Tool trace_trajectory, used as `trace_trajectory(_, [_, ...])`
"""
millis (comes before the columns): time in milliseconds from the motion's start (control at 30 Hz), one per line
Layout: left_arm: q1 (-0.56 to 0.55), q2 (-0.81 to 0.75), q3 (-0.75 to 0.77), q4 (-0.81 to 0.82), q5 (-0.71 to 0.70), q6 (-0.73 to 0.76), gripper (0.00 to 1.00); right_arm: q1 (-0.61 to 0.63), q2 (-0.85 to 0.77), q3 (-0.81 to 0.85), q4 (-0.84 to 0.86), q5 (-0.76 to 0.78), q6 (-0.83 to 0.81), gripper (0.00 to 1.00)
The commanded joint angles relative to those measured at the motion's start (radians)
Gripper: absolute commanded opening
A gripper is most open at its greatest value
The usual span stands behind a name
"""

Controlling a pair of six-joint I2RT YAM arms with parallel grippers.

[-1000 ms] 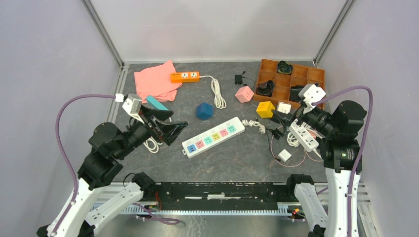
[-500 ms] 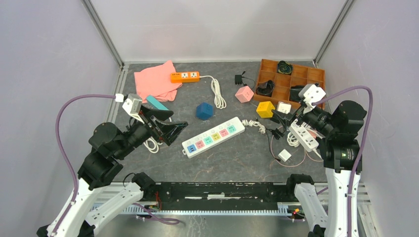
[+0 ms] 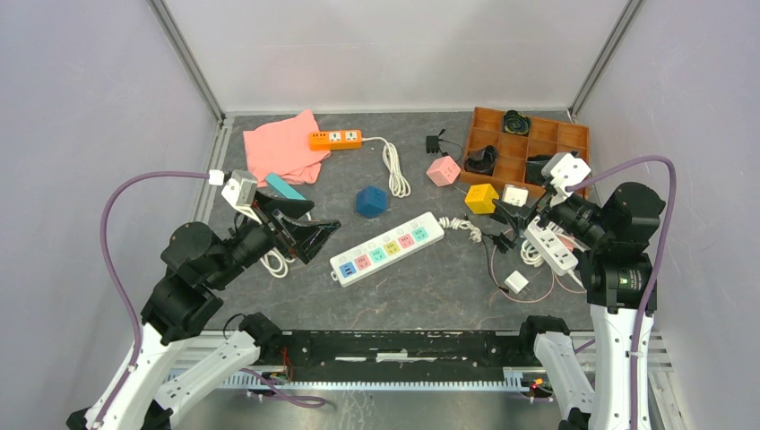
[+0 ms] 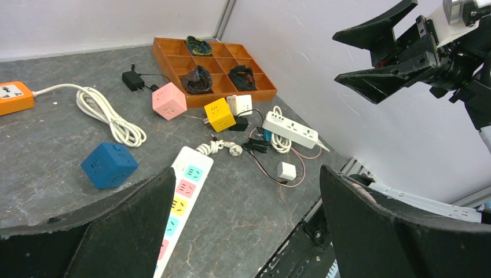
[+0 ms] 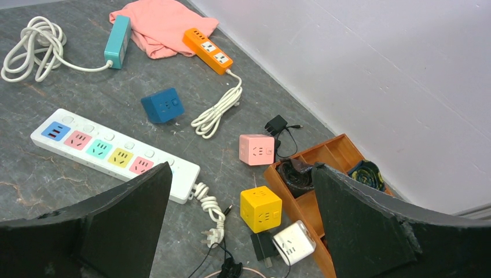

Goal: Pull the plug off the socket

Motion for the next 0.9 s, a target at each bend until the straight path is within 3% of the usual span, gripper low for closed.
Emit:
trace_trajectory(0, [0.004, -0.001, 0.003, -0.002, -0.008, -0.001, 1.0, -0.003, 0.001, 0.02, 0.004, -0.017, 0.0, 0.98])
trace_trajectory(867, [0.004, -0.007, 0.001, -0.008, -0.009, 0.002, 1.0, -0.003, 0.001, 0.033, -0.007, -0.021, -0.001, 0.98])
